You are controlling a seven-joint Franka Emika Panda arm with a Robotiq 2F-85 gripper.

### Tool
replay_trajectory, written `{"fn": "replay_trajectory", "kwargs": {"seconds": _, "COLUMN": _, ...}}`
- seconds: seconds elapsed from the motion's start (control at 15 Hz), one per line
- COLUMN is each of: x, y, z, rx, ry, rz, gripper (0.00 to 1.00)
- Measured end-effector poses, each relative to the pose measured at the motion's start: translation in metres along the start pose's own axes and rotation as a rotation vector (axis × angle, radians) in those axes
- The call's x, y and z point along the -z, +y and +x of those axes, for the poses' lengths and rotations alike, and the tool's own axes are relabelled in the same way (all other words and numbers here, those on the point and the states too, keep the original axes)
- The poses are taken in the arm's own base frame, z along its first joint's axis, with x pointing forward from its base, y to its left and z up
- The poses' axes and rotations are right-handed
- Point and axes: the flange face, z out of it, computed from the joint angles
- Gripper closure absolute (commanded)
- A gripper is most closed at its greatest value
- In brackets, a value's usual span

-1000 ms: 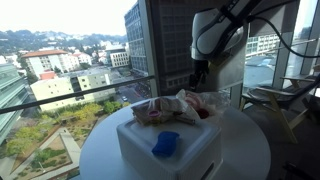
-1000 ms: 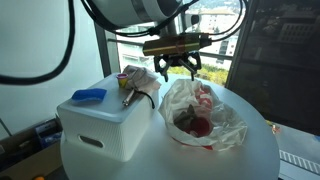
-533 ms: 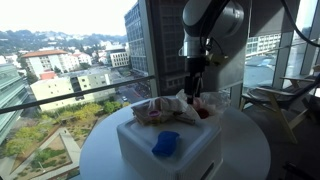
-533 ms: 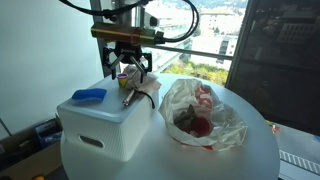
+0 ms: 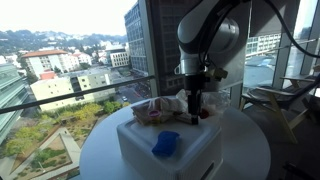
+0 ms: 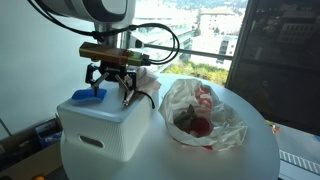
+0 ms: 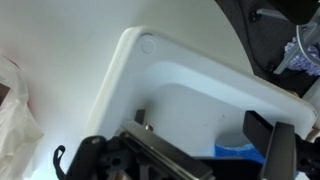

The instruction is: Put all the objects on the basket into the carrier bag

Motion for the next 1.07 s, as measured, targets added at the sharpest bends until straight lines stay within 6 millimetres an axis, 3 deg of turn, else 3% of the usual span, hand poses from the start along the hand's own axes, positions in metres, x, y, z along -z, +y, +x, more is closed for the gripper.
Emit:
{"fn": "replay_trajectory", "kwargs": {"seconds": 0.4, "x": -0.035, "y": 0.011, "z": 0.018, "rx": 0.072, "ry": 0.075, "rz": -0.129, "gripper": 0.0}}
{"fn": "replay_trajectory", "kwargs": {"seconds": 0.47, "x": -0.038, "y": 0.013, "z": 0.019, "rx": 0.084, "ry": 0.081, "rz": -0.144, "gripper": 0.25}}
{"fn": "replay_trajectory", "kwargs": {"seconds": 0.53, "x": -0.039, "y": 0.014, "z": 0.02, "rx": 0.094, "ry": 0.086, "rz": -0.158, "gripper": 0.27}}
{"fn": "replay_trajectory", "kwargs": {"seconds": 1.07, "x": -0.033, "y": 0.012, "z": 0.022, "rx": 0.129, "ry": 0.13, "rz": -0.198, "gripper": 0.85}}
